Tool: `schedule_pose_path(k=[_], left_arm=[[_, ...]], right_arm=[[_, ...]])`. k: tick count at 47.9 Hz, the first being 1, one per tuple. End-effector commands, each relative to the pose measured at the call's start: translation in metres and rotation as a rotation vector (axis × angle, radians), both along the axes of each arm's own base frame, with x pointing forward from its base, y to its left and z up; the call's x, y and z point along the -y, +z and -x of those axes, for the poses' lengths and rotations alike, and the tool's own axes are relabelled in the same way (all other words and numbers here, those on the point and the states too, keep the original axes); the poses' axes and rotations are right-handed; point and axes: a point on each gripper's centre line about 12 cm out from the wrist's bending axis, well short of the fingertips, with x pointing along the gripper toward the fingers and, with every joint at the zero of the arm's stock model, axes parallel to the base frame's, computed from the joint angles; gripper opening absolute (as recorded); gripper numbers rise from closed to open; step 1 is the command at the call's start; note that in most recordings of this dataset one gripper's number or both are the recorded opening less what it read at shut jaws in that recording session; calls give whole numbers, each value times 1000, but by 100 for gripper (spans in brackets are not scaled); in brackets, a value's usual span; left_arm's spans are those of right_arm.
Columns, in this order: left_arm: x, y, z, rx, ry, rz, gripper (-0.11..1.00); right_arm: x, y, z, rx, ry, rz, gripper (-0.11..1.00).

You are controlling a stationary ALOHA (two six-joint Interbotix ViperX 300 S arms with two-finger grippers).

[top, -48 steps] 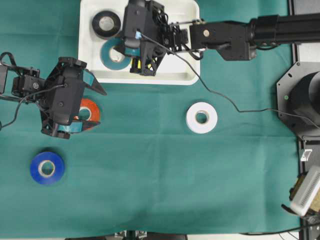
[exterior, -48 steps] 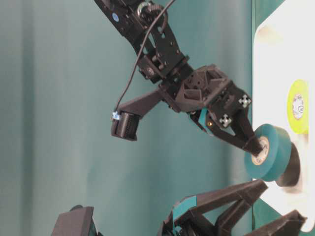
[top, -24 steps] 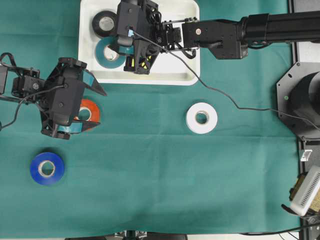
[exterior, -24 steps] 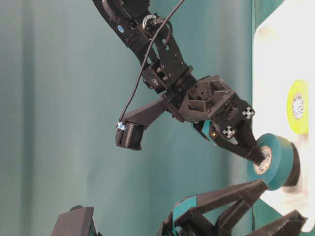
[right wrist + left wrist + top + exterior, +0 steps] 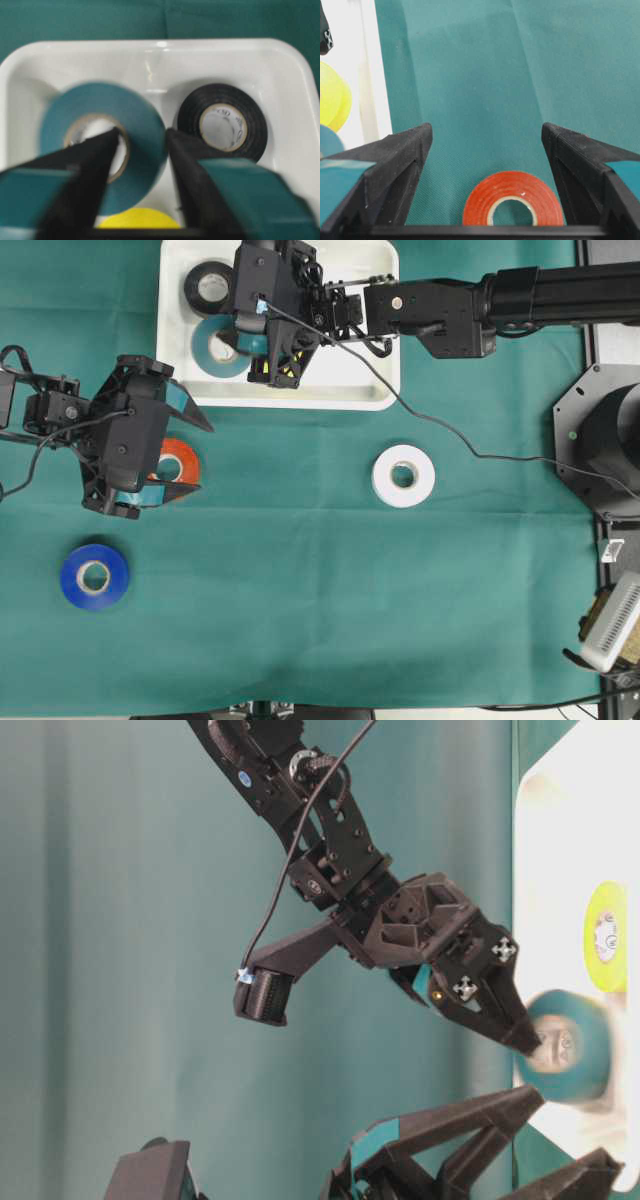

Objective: Put the tape alternately from left to right into the white case.
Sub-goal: 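Lower the teal roll into the tray, open the right gripper, withdraw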

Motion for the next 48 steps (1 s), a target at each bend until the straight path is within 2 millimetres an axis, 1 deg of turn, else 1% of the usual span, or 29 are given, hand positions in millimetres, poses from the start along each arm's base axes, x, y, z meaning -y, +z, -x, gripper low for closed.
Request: schedule_pose_path(k=[1, 3, 5, 9, 32, 39, 48], left_arm=[[1, 7, -2, 24, -2, 4, 81], [1, 7, -1, 26, -2, 4, 81], [1, 7, -1, 23, -2, 3, 81], [1, 7, -1, 23, -1, 5, 81], [1, 7, -2, 24, -2, 4, 81], [1, 7, -1, 23, -2, 3, 81], [1, 8, -2, 27, -2, 4, 81]], right_arm=[[1, 15, -3, 36, 3, 10, 60], [1, 15, -3, 37, 2, 9, 72], [1, 14, -3, 35, 2, 9, 74], [0, 14, -3, 34, 2, 8, 73], [0, 14, -2, 34, 2, 6, 73], [-7, 18, 3, 39, 13, 7, 73], [-16, 23, 14, 37, 27, 6, 73]])
